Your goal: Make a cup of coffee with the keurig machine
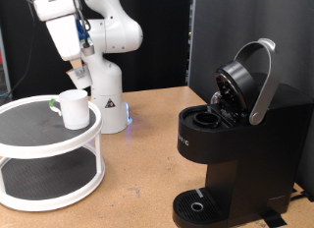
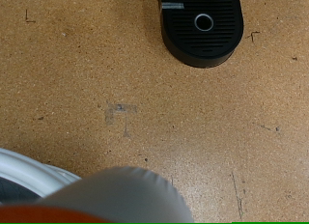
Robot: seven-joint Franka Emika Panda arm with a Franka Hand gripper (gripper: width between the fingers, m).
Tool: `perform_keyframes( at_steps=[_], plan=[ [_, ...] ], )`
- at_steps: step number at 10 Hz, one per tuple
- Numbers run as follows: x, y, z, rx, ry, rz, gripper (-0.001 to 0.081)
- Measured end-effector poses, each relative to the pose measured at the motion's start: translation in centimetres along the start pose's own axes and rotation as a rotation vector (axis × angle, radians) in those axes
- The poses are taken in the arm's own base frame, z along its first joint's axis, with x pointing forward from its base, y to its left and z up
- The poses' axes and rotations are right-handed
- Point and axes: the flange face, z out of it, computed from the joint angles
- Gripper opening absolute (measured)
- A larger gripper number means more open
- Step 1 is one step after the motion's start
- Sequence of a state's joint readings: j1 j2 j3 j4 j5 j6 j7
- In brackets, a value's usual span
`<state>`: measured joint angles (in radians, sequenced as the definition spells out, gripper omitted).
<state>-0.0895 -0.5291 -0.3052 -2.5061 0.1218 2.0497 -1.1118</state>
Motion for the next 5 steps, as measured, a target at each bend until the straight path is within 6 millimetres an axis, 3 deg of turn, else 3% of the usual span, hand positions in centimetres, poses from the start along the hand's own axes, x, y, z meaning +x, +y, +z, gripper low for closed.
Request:
perform_keyframes(
  at_steps=[3,5],
  plan=[
    [0.4,-0.3,0.3,0.030,0.045,0.019,0.0431],
    [2.8,-1.1,0.4,0.068,0.116,0.051,0.0431]
  ],
)
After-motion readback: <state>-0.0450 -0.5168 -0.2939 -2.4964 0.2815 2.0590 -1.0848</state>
